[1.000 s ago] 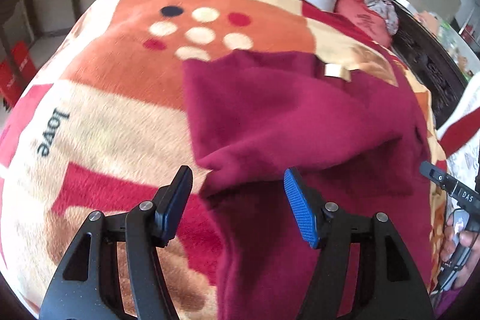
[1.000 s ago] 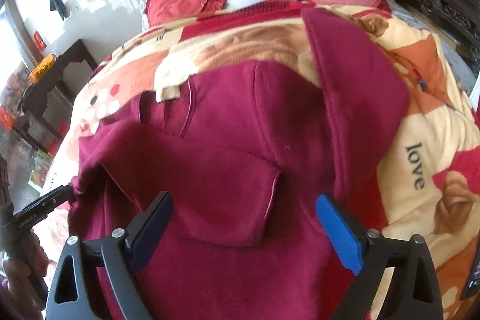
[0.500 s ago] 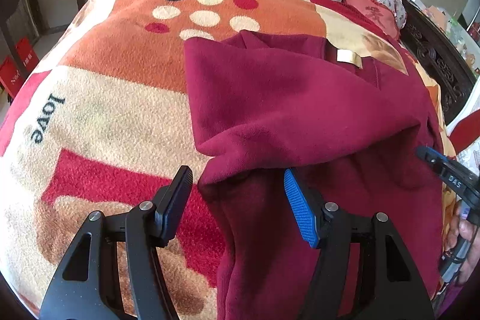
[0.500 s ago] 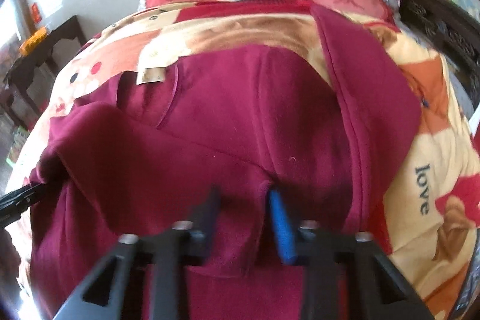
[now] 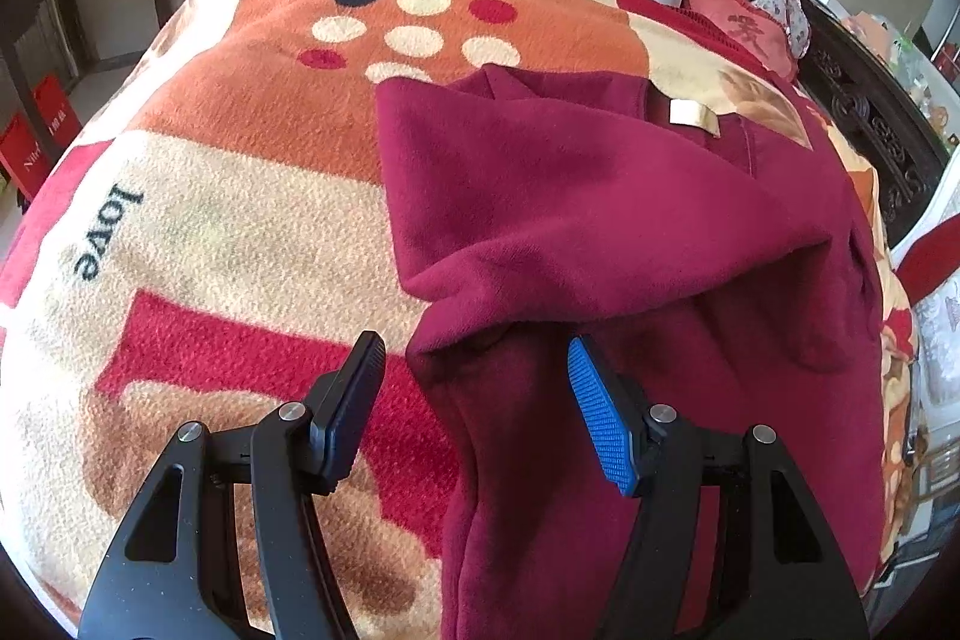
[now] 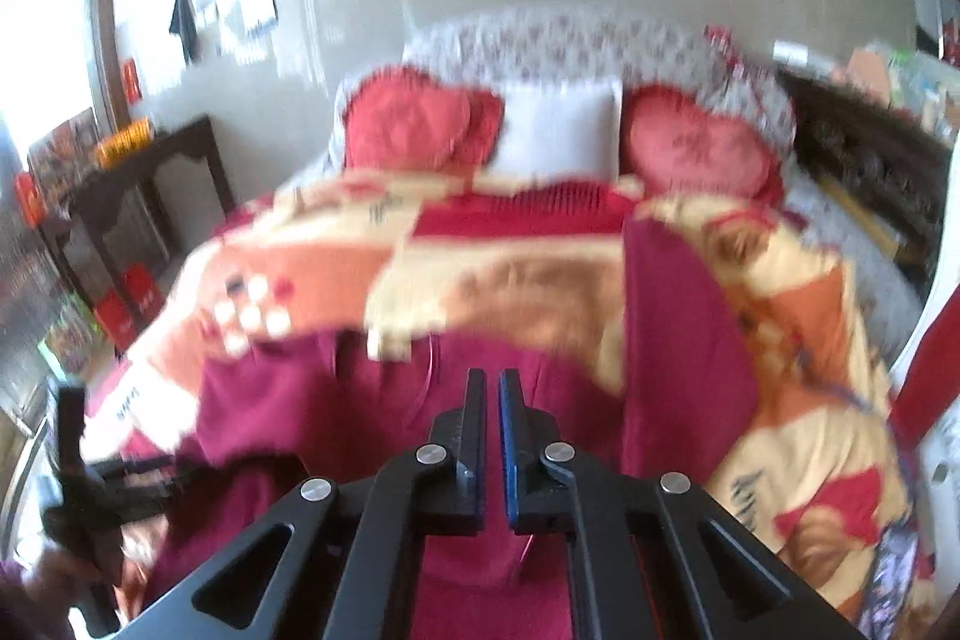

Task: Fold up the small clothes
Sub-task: 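Grasp the side edge of the sweatshirt body with the right tool, then fold the held side edge over toward the shirt's center, open right tool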

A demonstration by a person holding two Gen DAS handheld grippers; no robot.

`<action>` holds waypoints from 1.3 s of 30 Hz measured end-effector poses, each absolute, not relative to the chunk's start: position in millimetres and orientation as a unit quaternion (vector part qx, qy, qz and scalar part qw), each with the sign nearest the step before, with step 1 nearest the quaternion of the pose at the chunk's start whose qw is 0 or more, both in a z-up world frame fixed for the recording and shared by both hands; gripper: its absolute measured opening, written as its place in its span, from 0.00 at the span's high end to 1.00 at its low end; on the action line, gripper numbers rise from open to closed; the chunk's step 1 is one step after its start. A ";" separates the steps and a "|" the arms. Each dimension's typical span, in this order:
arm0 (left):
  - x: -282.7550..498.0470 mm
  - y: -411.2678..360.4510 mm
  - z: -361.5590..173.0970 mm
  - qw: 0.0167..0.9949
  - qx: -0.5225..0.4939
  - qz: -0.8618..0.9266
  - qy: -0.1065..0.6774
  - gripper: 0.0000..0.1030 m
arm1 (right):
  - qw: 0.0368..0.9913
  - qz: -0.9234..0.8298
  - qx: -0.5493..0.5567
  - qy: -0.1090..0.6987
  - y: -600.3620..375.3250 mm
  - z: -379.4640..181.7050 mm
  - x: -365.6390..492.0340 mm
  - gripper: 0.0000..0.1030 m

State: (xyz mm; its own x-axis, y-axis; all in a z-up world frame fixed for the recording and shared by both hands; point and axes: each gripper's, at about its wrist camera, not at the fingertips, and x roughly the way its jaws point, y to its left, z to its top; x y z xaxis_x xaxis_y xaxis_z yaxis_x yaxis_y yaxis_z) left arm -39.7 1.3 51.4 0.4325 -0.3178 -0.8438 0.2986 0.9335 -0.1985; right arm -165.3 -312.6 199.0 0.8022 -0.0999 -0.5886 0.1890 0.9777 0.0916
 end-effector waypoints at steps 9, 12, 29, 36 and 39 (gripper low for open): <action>-40.3 7.0 50.2 0.846 -0.021 -0.179 0.502 0.38 | 0.906 -0.041 0.176 0.382 -337.5 155.5 -156.2 0.46; -40.1 8.7 47.1 0.844 -0.017 -0.176 0.507 0.38 | 0.879 -0.046 0.183 0.438 -332.6 104.5 -154.0 0.46; -31.4 19.6 36.5 0.842 -0.041 -0.153 0.517 0.38 | 0.928 -0.090 0.144 0.332 -347.6 156.0 -174.3 0.96; -26.5 26.0 34.8 0.842 -0.049 -0.148 0.517 0.38 | 0.878 -0.148 0.128 0.436 -369.1 99.5 -151.8 0.95; -28.1 31.0 34.4 0.843 -0.053 -0.152 0.514 0.38 | 0.880 -0.145 0.115 0.436 -359.5 99.7 -145.7 0.84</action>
